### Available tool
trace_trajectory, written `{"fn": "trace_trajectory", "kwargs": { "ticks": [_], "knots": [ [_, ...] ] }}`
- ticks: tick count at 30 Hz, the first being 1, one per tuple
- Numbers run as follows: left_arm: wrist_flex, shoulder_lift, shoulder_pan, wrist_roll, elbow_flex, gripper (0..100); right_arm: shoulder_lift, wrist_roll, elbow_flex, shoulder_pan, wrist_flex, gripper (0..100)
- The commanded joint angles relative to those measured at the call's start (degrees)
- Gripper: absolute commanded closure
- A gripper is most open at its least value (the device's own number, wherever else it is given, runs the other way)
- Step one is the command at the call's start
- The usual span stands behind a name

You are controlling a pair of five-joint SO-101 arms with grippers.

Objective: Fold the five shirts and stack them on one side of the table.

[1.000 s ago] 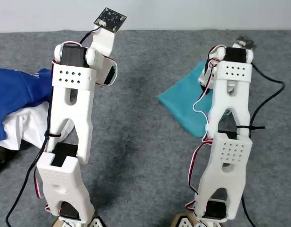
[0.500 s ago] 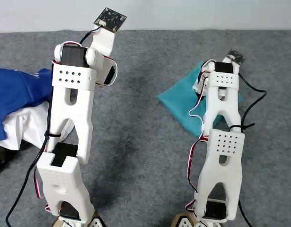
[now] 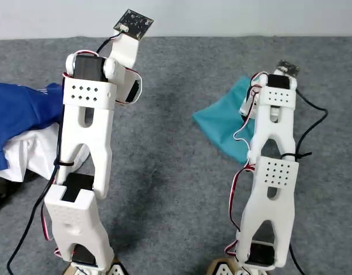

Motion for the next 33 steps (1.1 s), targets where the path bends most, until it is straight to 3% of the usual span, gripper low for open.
{"fn": "trace_trajectory", "kwargs": {
  "ticks": [1, 11, 18, 27, 33],
  "knots": [
    [1.1, -4.2, -0.1, -0.4, -0.1, 98, -0.4, 8.0, -9.9, 2.0, 7.3, 99.0],
    [1.1, -4.2, -0.4, -0.4, -0.1, 98, -1.8, 43.2, -16.9, 18.9, 9.5, 99.0],
    [1.1, -4.2, -0.1, -0.4, -0.1, 98, -2.5, 62.1, -16.9, 29.3, 9.2, 99.0],
    [1.1, -4.2, -0.1, -0.4, -0.1, 98, -2.2, 66.9, -16.9, 33.3, 1.9, 97.3],
    [1.1, -4.2, -0.4, -0.4, -0.1, 98, -2.9, 63.9, -17.3, 33.1, 2.2, 71.5]
  ]
}}
